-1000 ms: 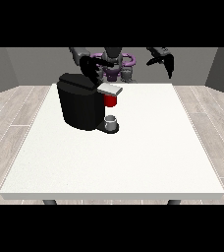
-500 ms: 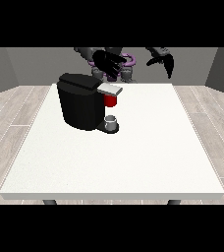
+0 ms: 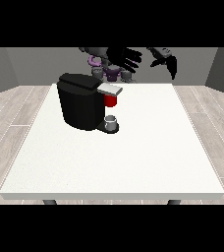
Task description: Insert the coffee pod into the coffee machine and close the lid
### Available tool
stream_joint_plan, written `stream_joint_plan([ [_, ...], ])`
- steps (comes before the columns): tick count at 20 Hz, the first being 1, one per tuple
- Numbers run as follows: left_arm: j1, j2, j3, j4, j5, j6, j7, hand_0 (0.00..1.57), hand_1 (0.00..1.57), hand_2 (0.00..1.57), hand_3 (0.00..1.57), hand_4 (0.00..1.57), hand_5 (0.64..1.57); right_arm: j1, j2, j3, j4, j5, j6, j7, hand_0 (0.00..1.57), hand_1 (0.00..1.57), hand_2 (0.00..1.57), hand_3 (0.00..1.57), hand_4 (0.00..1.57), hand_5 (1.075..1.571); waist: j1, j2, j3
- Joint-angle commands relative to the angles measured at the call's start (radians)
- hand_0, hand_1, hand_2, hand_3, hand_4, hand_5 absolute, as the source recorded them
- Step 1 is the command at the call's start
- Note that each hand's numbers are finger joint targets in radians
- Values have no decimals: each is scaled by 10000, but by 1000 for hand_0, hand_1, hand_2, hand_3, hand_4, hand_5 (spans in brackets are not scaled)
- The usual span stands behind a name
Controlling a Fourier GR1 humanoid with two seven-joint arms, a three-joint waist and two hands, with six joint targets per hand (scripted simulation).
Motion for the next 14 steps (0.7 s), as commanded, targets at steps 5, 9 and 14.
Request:
stream_joint_plan([
  [5,-808,-454,-468,-315,-255,505,498,0,0,0,0,429,1571,-1370,356,97,750,622,-711,118,0,0,0,0,146,1571,511,628,1],
  [9,-434,-55,-217,-227,305,-264,-25,0,0,0,0,444,1571,-2021,-361,-229,963,531,-160,127,0,0,0,0,0,1571,876,807,-1],
  [14,-842,219,42,12,359,-256,-215,0,0,0,0,426,1571,-2558,-17,-33,1266,834,-370,311,0,0,0,0,0,1571,1020,1078,-2],
])
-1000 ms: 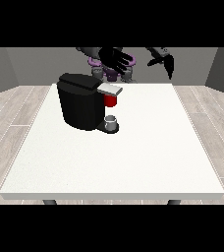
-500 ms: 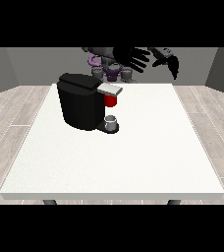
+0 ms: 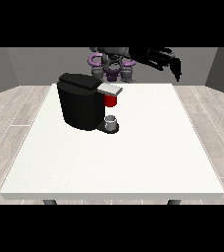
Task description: Insert the coffee pod into the coffee machine and close the lid
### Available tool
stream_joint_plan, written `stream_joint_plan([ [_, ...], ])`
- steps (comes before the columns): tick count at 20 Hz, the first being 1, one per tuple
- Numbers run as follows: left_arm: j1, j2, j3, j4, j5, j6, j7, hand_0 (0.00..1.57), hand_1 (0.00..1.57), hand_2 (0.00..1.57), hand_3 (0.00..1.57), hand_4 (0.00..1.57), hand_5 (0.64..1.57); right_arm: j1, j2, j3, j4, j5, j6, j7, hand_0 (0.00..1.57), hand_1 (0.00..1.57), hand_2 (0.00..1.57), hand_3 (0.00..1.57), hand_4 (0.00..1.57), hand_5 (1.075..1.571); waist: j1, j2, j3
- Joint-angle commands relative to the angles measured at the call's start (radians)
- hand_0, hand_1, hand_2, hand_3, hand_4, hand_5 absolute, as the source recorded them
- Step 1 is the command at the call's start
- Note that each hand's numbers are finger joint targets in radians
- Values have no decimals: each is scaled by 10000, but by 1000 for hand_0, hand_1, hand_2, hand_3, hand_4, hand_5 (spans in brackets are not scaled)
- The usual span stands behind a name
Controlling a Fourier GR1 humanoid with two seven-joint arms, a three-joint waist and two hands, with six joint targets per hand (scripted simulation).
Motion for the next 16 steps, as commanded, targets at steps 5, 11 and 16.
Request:
stream_joint_plan([
  [5,12,-111,-254,-282,167,-262,-368,0,0,0,0,254,1571,-700,-326,-423,577,54,-149,-532,0,0,0,0,0,1571,682,785,1],
  [11,-391,127,-228,-531,291,-426,-83,0,0,0,0,328,1571,-1082,-656,-870,1035,-235,149,-806,0,0,0,0,0,1571,889,1210,3],
  [16,-469,237,-17,-162,436,-486,-179,0,0,0,0,349,1571,-997,-81,-750,1032,-220,-78,-1040,0,0,0,0,0,1571,578,1161,1],
])
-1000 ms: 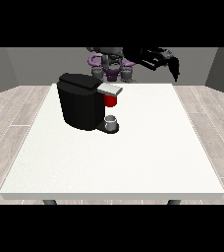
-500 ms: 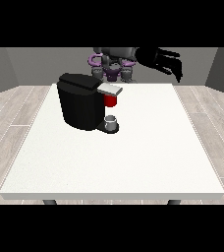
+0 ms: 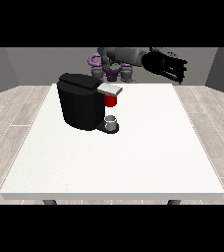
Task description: Insert the coffee pod into the coffee machine and close the lid
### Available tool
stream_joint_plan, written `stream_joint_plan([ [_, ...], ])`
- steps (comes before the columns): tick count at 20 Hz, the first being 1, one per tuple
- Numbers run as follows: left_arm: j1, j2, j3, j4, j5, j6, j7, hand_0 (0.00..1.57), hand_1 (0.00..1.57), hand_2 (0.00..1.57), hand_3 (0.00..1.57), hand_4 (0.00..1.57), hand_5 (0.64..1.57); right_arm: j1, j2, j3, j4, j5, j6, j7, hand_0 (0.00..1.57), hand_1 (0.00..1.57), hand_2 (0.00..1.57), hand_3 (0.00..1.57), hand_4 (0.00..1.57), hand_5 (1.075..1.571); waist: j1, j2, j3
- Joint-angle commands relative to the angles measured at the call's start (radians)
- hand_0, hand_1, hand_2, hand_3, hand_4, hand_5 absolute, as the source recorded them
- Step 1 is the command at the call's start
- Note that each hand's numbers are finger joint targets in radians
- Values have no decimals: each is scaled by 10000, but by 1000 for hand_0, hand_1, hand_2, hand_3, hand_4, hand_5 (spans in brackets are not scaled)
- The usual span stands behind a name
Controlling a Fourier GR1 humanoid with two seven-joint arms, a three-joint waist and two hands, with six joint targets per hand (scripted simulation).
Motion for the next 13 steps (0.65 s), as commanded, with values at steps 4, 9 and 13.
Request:
stream_joint_plan([
  [4,418,-46,-279,-88,-140,-125,-199,0,0,0,0,329,1571,-184,-43,-224,149,-264,371,-381,0,0,0,0,0,1571,-27,-232,-1],
  [9,1006,-390,-292,186,-400,421,-259,0,0,0,0,266,1571,1002,1329,345,-364,-331,438,-1509,0,0,0,0,219,1571,-929,-1175,1],
  [13,1281,-359,-5,567,-67,393,535,0,0,0,0,266,1571,3382,1600,1401,-774,-1170,582,-2593,0,0,0,0,259,1571,-1426,-2369,7],
])
